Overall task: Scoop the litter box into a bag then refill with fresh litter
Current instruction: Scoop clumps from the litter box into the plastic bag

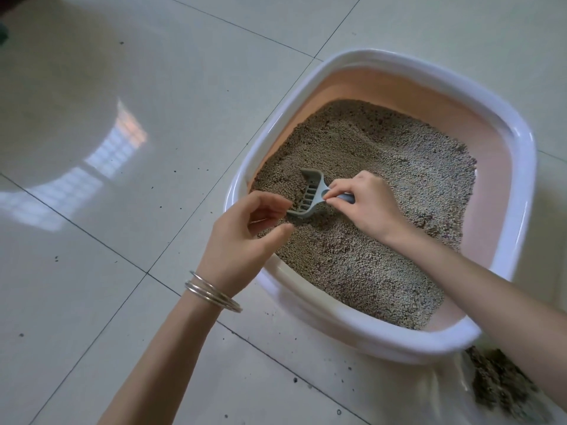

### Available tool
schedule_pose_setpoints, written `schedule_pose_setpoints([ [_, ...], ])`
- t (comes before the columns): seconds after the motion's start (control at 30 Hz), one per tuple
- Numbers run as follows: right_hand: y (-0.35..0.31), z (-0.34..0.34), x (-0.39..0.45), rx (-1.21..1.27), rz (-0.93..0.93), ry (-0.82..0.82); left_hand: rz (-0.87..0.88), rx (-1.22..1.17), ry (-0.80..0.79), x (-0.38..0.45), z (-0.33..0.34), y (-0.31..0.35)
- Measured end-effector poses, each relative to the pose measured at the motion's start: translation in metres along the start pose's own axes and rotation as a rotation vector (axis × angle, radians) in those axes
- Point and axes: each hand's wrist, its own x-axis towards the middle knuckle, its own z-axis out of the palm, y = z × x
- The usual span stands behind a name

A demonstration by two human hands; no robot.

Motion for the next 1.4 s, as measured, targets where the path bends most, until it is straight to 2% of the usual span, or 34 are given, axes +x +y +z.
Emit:
schedule_pose_setpoints([
  [0.53,0.013,-0.040,-0.038,0.178,-0.010,0.031,0.013,-0.002,0.008,-0.003,0.000,0.002],
  [0.77,0.019,-0.052,-0.050,0.243,-0.019,0.101,0.024,0.003,0.006,-0.007,0.002,0.001],
  [1.4,0.031,-0.086,-0.100,0.197,0.002,0.130,0.038,-0.014,-0.089,-0.015,0.030,0.009],
])
